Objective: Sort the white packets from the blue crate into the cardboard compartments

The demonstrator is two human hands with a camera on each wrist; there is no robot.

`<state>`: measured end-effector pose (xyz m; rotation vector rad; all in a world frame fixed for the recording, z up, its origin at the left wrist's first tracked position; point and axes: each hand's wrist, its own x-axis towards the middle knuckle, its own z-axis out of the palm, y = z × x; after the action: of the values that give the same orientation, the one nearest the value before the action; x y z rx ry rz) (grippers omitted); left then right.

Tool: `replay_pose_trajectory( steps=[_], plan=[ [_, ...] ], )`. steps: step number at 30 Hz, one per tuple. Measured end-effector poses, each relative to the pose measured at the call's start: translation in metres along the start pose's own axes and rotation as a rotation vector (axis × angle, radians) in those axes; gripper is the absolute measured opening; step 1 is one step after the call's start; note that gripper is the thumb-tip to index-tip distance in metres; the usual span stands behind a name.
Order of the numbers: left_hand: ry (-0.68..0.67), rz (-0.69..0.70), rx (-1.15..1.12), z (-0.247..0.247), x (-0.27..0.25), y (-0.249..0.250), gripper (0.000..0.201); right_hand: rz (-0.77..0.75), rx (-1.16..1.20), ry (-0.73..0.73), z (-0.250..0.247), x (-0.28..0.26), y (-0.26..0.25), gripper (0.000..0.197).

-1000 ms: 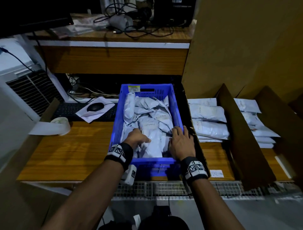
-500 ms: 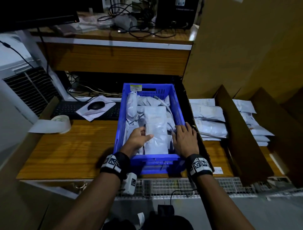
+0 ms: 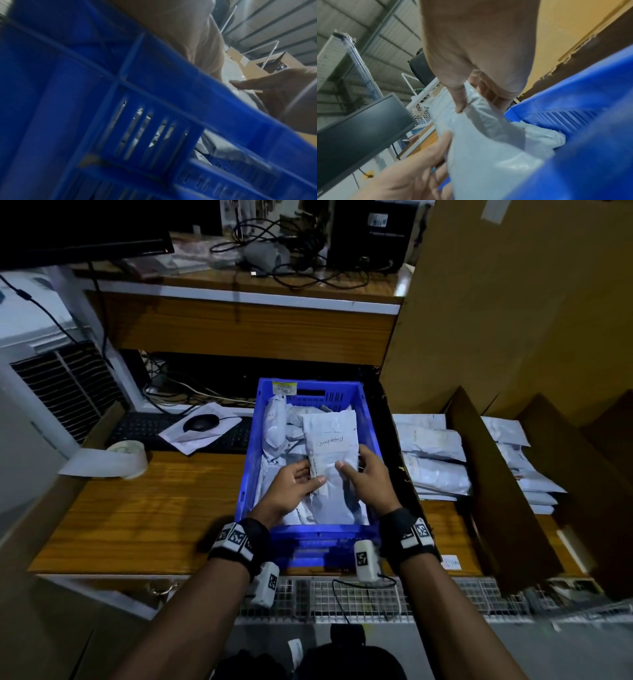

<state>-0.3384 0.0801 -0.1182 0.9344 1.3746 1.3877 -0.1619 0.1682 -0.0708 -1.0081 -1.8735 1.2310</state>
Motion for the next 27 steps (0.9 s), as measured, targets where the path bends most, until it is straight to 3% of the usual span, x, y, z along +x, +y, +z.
replay_pose_trajectory(
  steps=[4, 14, 16, 22, 27],
  plan=[
    [0.010, 0.036, -0.041, 0.001, -0.004, 0.005, 0.043, 0.005, 0.192, -0.037, -0.005, -0.001, -0.010, 0.029],
    [0.021, 0.089, 0.004, 0.006, -0.012, 0.016, 0.029, 0.026, 0.292, -0.047, -0.018, -0.003, -0.014, 0.031],
    [0.025, 0.069, 0.091, 0.004, -0.011, 0.023, 0.031, 0.030, 0.334, -0.037, -0.025, -0.005, -0.017, 0.033],
    [-0.043, 0.006, 0.535, -0.013, 0.014, 0.074, 0.011, 0.078, 0.392, 0.017, -0.044, 0.000, -0.012, 0.032],
    [0.023, -0.036, 0.802, -0.021, 0.054, 0.093, 0.004, 0.111, 0.439, 0.045, -0.057, 0.006, -0.009, 0.033]
  ],
)
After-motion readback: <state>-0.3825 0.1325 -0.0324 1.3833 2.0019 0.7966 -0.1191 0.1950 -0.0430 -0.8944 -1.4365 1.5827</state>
